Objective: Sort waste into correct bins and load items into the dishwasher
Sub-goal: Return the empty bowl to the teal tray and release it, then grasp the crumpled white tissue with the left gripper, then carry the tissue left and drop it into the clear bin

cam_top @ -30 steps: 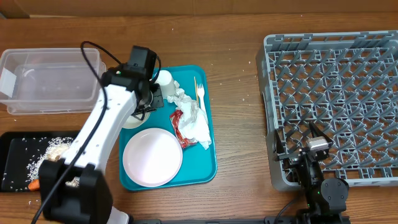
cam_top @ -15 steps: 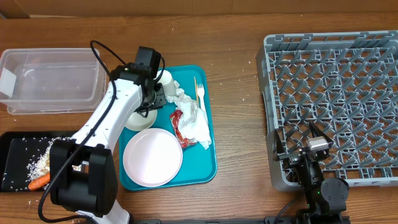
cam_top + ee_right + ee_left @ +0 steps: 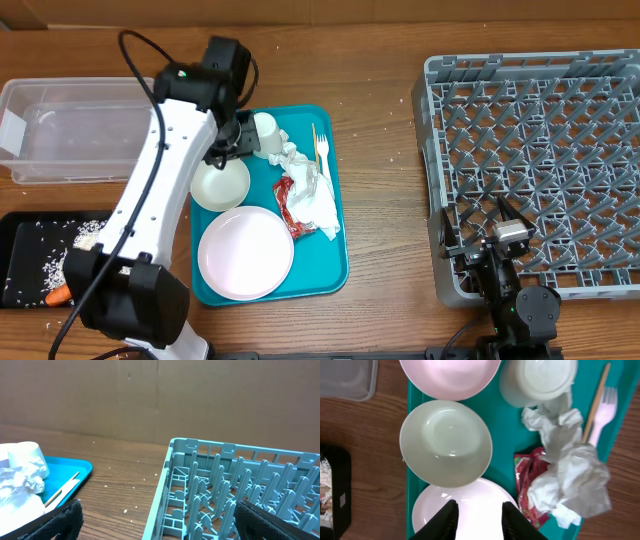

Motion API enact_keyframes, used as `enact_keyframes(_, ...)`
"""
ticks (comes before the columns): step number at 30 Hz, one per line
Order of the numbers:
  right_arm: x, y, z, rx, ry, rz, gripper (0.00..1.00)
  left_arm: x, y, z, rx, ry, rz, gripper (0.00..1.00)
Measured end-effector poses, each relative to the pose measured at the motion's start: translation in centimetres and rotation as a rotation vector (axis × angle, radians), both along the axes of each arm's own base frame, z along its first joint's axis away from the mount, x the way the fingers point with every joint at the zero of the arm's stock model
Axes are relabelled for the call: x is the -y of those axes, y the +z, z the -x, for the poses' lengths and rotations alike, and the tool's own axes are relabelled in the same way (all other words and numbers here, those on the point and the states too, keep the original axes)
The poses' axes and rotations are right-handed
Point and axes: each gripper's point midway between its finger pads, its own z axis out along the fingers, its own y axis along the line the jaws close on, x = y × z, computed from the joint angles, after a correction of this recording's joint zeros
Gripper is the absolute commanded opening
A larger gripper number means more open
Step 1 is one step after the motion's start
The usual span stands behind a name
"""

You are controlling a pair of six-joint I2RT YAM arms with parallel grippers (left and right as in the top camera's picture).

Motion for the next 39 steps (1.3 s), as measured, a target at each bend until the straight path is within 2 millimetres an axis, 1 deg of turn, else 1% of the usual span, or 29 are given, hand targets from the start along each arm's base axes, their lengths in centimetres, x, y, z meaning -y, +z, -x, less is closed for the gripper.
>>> enact_keyframes(1, 0.0, 0.0, 0.0, 0.0, 0.0, 0.0, 1.0, 0.2, 0.7, -0.1, 0.019, -0.004, 0.016, 0.95)
enact_keyframes(3, 0.0, 0.0, 0.0, 0.0, 0.0, 0.0, 1.0, 1.1, 2.0, 0.3, 0.046, -0.019, 0.078, 0.94)
enact_keyframes(6, 0.0, 0.0, 0.0, 0.0, 0.0, 0.0, 1.0, 3.2, 3.4, 1.1, 0.056, -0.085, 0.19, 0.98)
enact_keyframes(8, 0.0, 0.0, 0.0, 0.0, 0.0, 0.0, 1.0, 4.4, 3.5, 1.3, 0.056, -0.125, 0.22, 0.98)
enact_keyframes(9, 0.0, 0.0, 0.0, 0.0, 0.0, 0.0, 1.0, 5.6, 3.6, 1.5, 0.056, -0.16, 0.238, 0.98)
enact_keyframes(10, 0.0, 0.0, 0.0, -0.001, 0.0, 0.0, 1.0, 6.3, 3.6, 1.8, 0.054, -0.179, 0.246, 0.98)
enact_keyframes(15, 0.0, 0.0, 0.0, 0.0, 0.0, 0.0, 1.0, 9.3, 3.3, 2.8, 0.042, -0.211, 0.229, 0.96)
enact_keyframes(17, 0.0, 0.0, 0.0, 0.0, 0.0, 0.0, 1.0, 10.3, 2.4, 2.9, 0.019, -0.196, 0.218, 0.95)
enact_keyframes(19, 0.0, 0.0, 0.0, 0.0, 0.0, 0.0, 1.0, 11.3, 0.6, 2.6, -0.02, -0.162, 0.203, 0.93)
enact_keyframes(21, 0.0, 0.0, 0.0, 0.0, 0.0, -0.001, 1.0, 12.3, -1.7, 2.0, -0.061, -0.139, 0.187, 0.92)
enact_keyframes(22, 0.0, 0.0, 0.0, 0.0, 0.0, 0.0, 1.0, 12.9, -3.6, 1.6, -0.093, -0.13, 0.175, 0.92)
enact_keyframes(23, 0.0, 0.0, 0.0, 0.0, 0.0, 0.0, 1.0, 13.1, -4.5, 1.5, -0.109, -0.125, 0.169, 0.93)
enact_keyframes(24, 0.0, 0.0, 0.0, 0.0, 0.0, 0.0, 1.0, 13.5, -6.2, 1.2, -0.137, -0.12, 0.157, 0.91)
enact_keyframes(26, 0.0, 0.0, 0.0, 0.0, 0.0, 0.0, 1.0, 13.8, -8.5, 1.0, -0.179, -0.11, 0.138, 0.87)
enact_keyframes(27, 0.0, 0.0, 0.0, 0.0, 0.0, 0.0, 1.0, 13.8, -9.2, 1.0, -0.19, -0.105, 0.132, 0.84)
enact_keyframes(29, 0.0, 0.0, 0.0, 0.0, 0.0, 0.0, 1.0, 13.8, -10.2, 1.0, -0.211, -0.1, 0.12, 0.84)
enact_keyframes(31, 0.0, 0.0, 0.0, 0.0, 0.0, 0.0, 1.0, 13.6, -10.5, 0.9, -0.213, -0.097, 0.105, 0.83)
enact_keyframes(32, 0.0, 0.0, 0.0, 0.0, 0.0, 0.0, 1.0, 13.4, -10.5, 0.8, -0.209, -0.096, 0.097, 0.78)
enact_keyframes(33, 0.0, 0.0, 0.0, 0.0, 0.0, 0.0, 1.0, 13.3, -10.5, 0.8, -0.205, -0.095, 0.088, 0.66)
enact_keyframes(35, 0.0, 0.0, 0.0, 0.0, 0.0, 0.0, 1.0, 12.6, -10.6, 0.7, -0.198, -0.089, 0.053, 0.47)
enact_keyframes(37, 0.0, 0.0, 0.0, 0.0, 0.0, 0.0, 1.0, 12.1, -10.6, 0.7, -0.197, -0.088, 0.024, 0.35)
enact_keyframes(39, 0.0, 0.0, 0.0, 0.0, 0.0, 0.0, 1.0, 11.8, -10.6, 0.7, -0.195, -0.088, 0.009, 0.1)
